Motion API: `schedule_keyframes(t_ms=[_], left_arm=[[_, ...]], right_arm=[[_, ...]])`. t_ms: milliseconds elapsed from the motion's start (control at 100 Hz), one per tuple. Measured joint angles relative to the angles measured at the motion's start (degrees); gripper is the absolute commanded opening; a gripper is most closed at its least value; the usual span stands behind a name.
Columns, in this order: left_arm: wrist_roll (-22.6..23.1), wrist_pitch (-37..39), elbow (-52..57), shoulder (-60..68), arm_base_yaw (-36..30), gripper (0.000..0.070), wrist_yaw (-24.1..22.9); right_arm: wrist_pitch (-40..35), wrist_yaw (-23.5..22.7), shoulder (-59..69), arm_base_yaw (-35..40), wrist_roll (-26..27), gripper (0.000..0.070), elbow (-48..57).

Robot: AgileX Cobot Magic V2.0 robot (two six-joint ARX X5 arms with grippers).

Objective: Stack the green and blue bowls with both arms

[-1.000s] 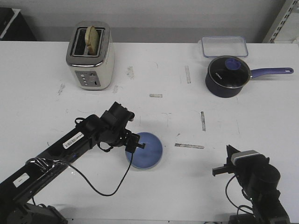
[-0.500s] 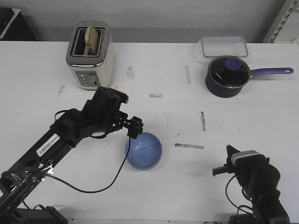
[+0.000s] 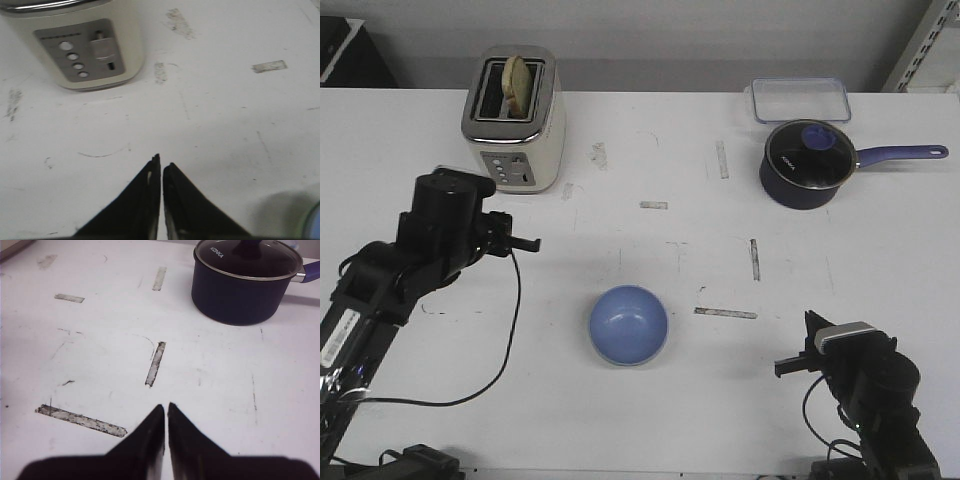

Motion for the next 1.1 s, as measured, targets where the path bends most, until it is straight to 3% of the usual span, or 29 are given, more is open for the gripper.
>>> schedule_keyframes(t_ms=[270, 500, 710, 1100], left_arm=[[0.61, 18.4, -29.09, -22.14, 7.32, 0.0002, -0.04], [0.7, 24.11, -48.13, -41.18, 8.04, 0.0001, -0.02], [2.78, 28.09, -54.36, -54.36, 8.04, 0.0001, -0.04], [3.96, 24.72, -54.71, -60.5, 8.04, 0.0003, -0.02]], right_arm=[[0.02, 0.02, 0.0, 0.0, 0.0, 0.0001, 0.0], [0.0, 0.02, 0.0, 0.0, 0.0, 0.0001, 0.0], [0.13, 0.02, 0.0, 0.0, 0.0, 0.0001, 0.0], [0.2, 0.02, 0.0, 0.0, 0.0, 0.0001, 0.0]])
